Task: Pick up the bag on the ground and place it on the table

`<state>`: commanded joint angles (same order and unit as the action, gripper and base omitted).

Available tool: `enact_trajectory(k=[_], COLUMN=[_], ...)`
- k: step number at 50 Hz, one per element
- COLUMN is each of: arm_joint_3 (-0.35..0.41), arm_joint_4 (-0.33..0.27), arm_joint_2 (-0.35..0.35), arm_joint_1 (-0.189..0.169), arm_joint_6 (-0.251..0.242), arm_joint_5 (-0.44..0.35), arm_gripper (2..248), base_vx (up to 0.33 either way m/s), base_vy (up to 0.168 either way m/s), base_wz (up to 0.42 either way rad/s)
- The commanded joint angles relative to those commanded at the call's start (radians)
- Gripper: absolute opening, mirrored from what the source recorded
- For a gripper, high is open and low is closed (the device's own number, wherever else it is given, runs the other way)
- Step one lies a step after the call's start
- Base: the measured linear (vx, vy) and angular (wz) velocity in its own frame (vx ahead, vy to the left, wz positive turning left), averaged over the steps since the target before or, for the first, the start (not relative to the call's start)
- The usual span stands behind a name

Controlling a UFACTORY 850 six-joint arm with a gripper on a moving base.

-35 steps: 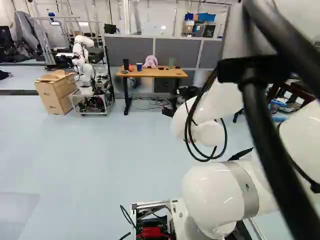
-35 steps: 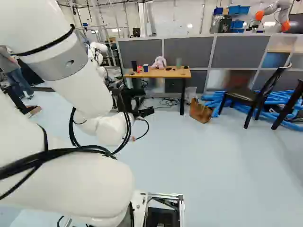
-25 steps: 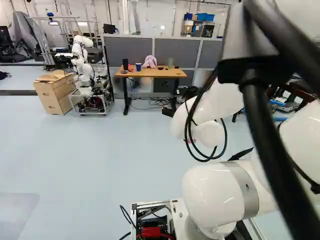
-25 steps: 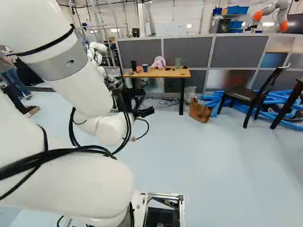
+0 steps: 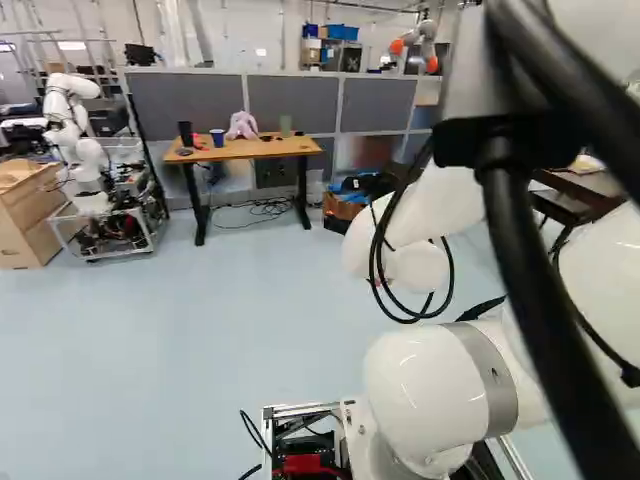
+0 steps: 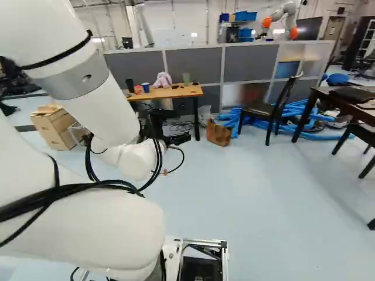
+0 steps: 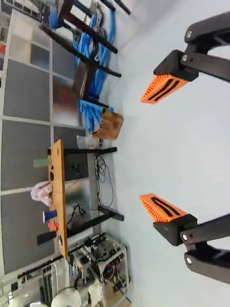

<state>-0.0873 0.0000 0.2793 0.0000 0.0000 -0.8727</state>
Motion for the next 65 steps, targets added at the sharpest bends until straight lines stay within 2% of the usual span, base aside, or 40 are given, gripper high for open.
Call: enact_trajectory(k=[9,65], arm_joint_3=[0.0,0.0], arm_joint_4=[0.0,0.0], arm_joint_2=[0.0,0.0], arm_joint_1=[0.0,0.0], arm_joint_6=[0.0,0.0], arm_joint_5=[0.0,0.0], arm_gripper=[247,247], base_vx=[0.189,0.176], base_vy=[-0.04,0.001], base_wz=[-0.214,-0.026])
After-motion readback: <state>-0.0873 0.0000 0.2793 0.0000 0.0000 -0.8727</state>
